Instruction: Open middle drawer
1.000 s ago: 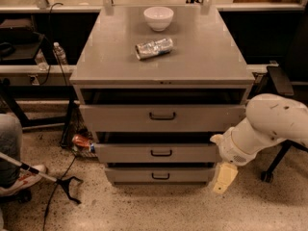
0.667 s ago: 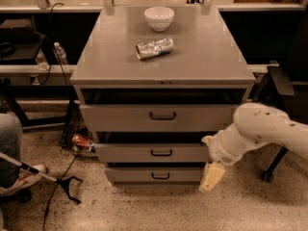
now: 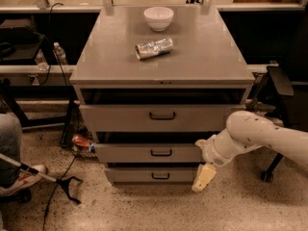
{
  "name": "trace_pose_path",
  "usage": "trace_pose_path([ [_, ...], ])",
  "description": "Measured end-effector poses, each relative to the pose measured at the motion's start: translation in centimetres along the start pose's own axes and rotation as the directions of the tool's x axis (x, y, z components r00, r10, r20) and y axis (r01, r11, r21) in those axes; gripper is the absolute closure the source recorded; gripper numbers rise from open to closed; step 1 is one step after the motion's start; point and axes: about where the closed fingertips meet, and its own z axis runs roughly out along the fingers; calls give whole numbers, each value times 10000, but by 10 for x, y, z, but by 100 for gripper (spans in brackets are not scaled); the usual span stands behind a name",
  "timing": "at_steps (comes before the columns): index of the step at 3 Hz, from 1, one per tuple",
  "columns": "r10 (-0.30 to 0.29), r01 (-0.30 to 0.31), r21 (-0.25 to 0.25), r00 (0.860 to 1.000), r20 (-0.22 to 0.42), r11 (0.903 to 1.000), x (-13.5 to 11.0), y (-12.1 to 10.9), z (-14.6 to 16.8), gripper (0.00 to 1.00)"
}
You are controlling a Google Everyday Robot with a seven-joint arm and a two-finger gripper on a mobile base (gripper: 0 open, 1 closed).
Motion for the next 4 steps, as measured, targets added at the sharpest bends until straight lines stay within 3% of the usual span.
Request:
trace_pose_path([
  [2,-470,476,422,9988,-168,9980,28,-20,34,0],
  [4,-1297,1350,1287,9904,-487,9825,42,-57,81,0],
])
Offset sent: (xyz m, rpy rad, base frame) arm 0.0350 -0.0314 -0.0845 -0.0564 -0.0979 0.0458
